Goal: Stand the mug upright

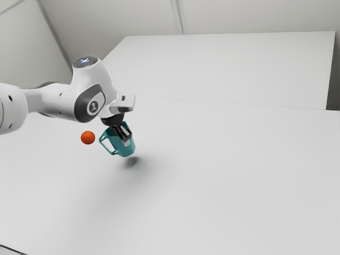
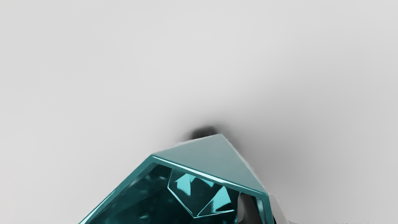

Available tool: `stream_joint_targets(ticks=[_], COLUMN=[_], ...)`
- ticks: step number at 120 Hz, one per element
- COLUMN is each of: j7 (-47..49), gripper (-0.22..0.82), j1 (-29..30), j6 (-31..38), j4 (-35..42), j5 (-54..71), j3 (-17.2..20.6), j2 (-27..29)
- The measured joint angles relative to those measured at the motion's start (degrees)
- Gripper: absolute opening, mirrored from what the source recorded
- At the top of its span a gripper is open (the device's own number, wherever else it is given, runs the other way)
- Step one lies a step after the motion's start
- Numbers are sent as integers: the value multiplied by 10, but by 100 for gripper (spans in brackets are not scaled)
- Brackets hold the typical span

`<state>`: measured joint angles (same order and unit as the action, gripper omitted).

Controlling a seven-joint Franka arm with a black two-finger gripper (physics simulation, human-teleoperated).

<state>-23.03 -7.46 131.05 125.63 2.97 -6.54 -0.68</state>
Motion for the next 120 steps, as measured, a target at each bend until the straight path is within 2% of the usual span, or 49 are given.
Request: stream_joint_targets(ticks=[34,65,120], j7=[42,69,96], gripper=[-18,-18,-18], j1=[6,-46,-45], j6=[22,34,39], j4=[18,17,-30], j5=[13,15,13], j3=[1,1,1], j2=[-9,-21,-76])
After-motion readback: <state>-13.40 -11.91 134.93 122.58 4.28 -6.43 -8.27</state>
